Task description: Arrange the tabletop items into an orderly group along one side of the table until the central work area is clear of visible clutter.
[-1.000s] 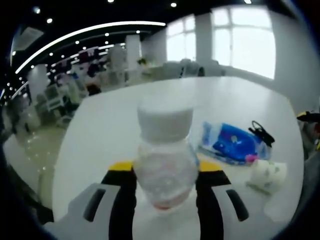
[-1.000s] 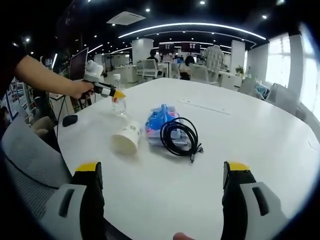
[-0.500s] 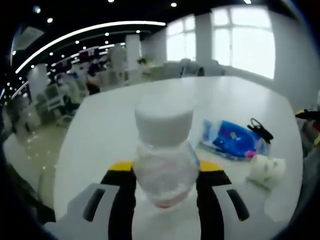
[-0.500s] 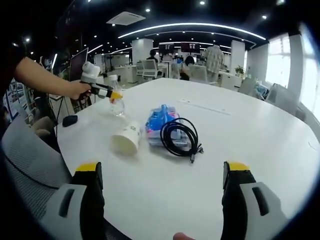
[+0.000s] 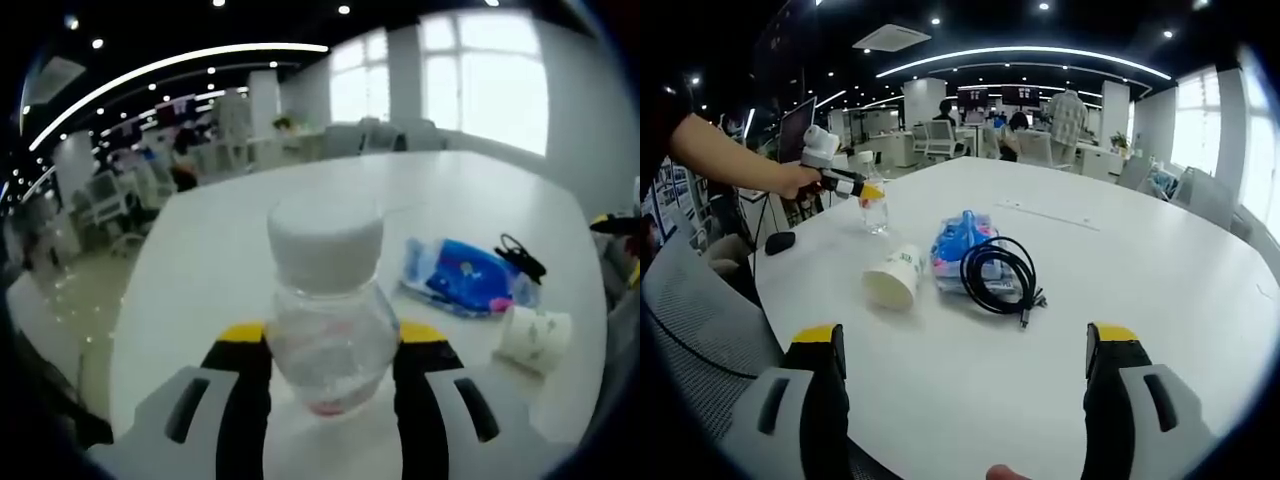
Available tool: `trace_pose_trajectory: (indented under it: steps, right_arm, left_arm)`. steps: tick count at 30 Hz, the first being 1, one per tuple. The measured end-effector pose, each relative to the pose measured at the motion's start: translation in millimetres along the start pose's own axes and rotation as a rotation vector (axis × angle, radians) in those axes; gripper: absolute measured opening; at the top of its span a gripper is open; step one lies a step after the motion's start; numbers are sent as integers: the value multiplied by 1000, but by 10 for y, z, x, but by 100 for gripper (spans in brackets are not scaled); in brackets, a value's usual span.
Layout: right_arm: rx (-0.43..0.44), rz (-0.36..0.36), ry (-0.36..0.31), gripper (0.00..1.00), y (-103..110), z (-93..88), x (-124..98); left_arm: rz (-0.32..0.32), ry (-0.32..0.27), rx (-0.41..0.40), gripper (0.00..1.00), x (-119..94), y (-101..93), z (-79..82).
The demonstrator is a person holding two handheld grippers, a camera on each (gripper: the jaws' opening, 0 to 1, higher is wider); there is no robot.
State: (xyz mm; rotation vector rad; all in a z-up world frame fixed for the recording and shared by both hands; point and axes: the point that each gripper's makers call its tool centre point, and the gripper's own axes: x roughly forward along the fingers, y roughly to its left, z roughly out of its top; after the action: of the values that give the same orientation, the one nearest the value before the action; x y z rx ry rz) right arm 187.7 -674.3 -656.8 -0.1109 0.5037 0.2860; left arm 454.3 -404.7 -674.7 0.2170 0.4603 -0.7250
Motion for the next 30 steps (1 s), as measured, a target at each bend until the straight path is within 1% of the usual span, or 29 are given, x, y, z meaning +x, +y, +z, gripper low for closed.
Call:
trace_pose_trajectory:
  steps: [5, 8, 11, 13, 17, 20, 23, 26, 28, 30]
  right_arm:
    - [-2, 0, 2, 100, -2, -4, 0]
    - [-2, 3, -1, 100, 3, 3, 2]
    - [-5, 5, -2, 100, 8, 8, 4]
    - [-5, 6, -1, 100, 10, 6, 7]
    - [-4, 8, -8, 100, 14, 19, -1]
    - [-7, 11, -12, 100, 23, 27, -2]
    - [-9, 14, -17, 100, 29, 40, -5]
    - [-14, 19, -18, 100, 37, 43, -2]
    - [-15, 20, -22, 100, 39, 52, -4]
    - [-12, 21, -29, 100, 37, 67, -6]
  left_arm:
    - [5, 6, -9, 45, -7, 11, -4]
    - [7, 17, 8, 46, -11, 20, -19]
    - [9, 6, 5, 51, -26, 6, 9]
    - [9, -2, -13, 52, -59, -25, 31]
    - [15, -7, -11, 56, -116, -91, 19]
    - [18, -18, -30, 59, -163, -124, 6]
    - [15, -32, -29, 63, -235, -200, -28]
    - [16, -26, -33, 64, -301, -242, -87]
    - [18, -30, -39, 67, -334, -267, -114]
    - [11, -27, -42, 69, -384, -342, -173]
